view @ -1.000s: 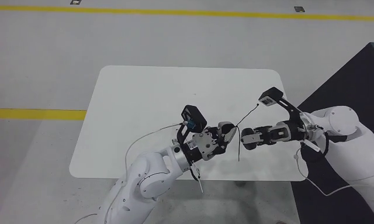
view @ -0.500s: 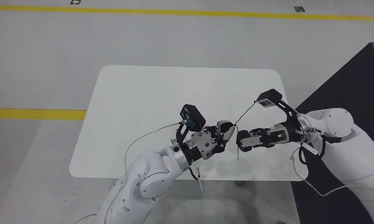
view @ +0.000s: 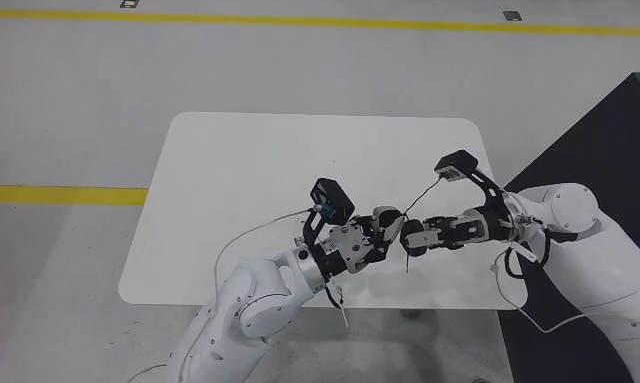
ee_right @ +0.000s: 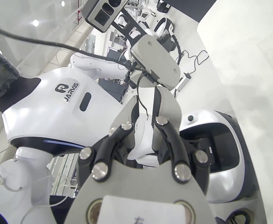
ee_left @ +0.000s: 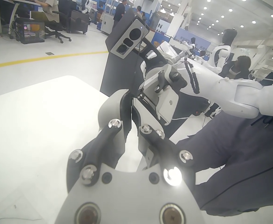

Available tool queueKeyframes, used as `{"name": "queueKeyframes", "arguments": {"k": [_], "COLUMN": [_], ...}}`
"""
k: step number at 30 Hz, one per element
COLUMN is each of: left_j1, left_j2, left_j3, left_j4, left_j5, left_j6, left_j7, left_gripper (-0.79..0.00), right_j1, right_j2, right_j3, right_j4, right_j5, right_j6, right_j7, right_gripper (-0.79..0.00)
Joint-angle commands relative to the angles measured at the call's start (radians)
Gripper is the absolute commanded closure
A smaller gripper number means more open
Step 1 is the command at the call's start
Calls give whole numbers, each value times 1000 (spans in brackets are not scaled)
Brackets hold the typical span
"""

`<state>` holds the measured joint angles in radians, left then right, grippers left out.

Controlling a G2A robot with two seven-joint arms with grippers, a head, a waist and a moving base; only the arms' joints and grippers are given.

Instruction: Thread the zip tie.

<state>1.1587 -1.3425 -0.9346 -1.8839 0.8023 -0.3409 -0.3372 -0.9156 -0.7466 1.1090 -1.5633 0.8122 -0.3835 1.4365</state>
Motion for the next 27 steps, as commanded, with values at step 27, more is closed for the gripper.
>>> {"name": "queueKeyframes", "arguments": {"k": [27], "left_j1": [3], "left_j2": [1], "left_j3": [-4], "left_j4": [13], "left_j5": [21], "left_j6": [-7], "left_j7": [-4], "left_gripper": [0], "right_j1": [-37], "right_j2": [-15], "right_j3": [111], "right_j4": [-23], "right_j5": [85], "right_j6": [43], "right_j7": [43], "right_gripper": [0]}}
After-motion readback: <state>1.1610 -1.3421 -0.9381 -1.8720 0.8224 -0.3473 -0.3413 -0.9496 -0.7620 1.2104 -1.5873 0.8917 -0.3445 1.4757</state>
